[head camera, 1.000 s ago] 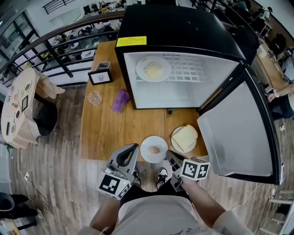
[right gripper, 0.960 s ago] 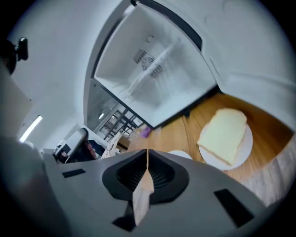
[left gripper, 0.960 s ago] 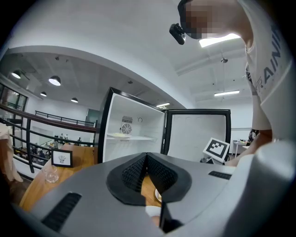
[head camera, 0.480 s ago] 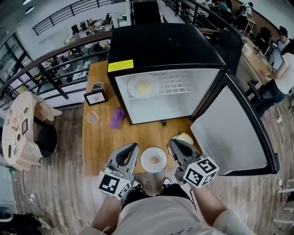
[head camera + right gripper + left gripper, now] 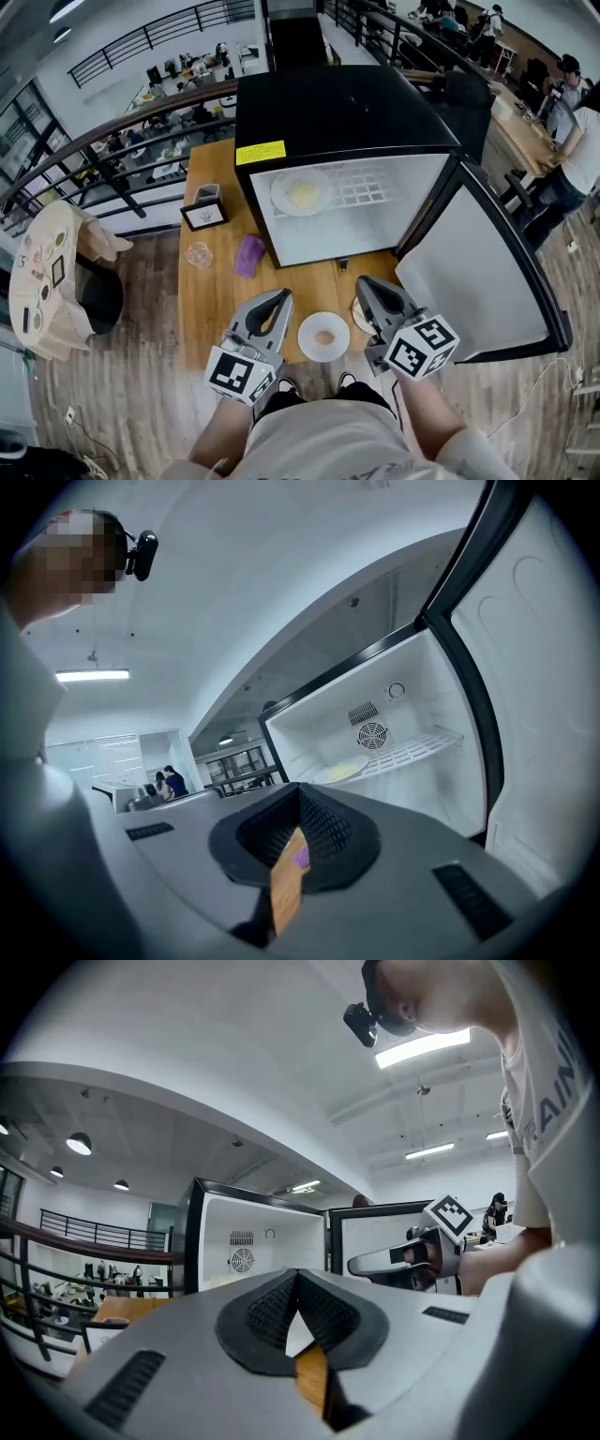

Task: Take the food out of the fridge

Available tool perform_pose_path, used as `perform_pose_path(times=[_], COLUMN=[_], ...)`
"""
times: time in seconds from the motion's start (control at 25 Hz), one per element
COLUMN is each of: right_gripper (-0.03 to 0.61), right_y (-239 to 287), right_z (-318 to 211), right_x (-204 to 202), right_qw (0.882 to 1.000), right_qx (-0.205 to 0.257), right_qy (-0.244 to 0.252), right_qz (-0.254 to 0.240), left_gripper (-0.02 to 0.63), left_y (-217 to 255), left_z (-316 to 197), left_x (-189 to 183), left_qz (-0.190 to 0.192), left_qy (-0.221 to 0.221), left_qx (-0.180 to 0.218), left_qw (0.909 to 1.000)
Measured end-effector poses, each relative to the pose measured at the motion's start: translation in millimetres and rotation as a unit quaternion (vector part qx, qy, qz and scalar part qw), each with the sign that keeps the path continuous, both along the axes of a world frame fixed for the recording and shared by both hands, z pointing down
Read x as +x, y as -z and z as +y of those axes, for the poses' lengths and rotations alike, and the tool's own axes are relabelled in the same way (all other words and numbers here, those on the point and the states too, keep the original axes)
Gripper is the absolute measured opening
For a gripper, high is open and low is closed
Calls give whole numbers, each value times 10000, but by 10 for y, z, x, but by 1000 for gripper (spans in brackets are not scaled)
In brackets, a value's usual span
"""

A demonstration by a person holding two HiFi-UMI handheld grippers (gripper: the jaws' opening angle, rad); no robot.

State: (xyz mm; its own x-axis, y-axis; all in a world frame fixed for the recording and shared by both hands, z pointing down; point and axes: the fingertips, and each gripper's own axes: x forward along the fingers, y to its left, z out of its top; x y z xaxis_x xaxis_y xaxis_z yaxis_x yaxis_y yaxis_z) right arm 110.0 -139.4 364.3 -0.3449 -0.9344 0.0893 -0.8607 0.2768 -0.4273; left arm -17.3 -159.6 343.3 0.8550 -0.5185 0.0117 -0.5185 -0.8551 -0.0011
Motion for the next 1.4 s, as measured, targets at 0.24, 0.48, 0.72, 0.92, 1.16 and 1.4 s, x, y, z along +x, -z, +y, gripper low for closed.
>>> perform_pose_path(times=[0.24, 0.48, 0.72, 0.92, 1.16, 1.4], right_gripper=[20, 21, 20, 21, 86, 107], right_y=[-58, -66, -72, -73, -43, -312], right_z=[-44, -59, -54, -171, -652, -1243], right_x=[-22, -31, -9, 32, 39, 52], right_qw=[9999, 9998, 9997, 9978, 9801, 9383], right_qx=[-129, -180, -214, -369, -701, -1364], right_qy=[-28, -6, 16, -39, 57, -373], right_qz=[-38, -39, -76, -556, -1856, -3156], left_gripper=[8, 8, 8, 8, 8, 8], left_y=[-4, 3, 20, 29, -8, -98], left_z=[-5, -13, 10, 26, 39, -8], left_x=[-32, -38, -41, -93, -259, -433], left_qz=[73, 167, 192, 223, 244, 297], left_qy=[-21, 16, 39, 93, 254, 404], left_qx=[-14, -13, -14, -18, -69, -170], left_qw=[10000, 9999, 9998, 9997, 9994, 9986])
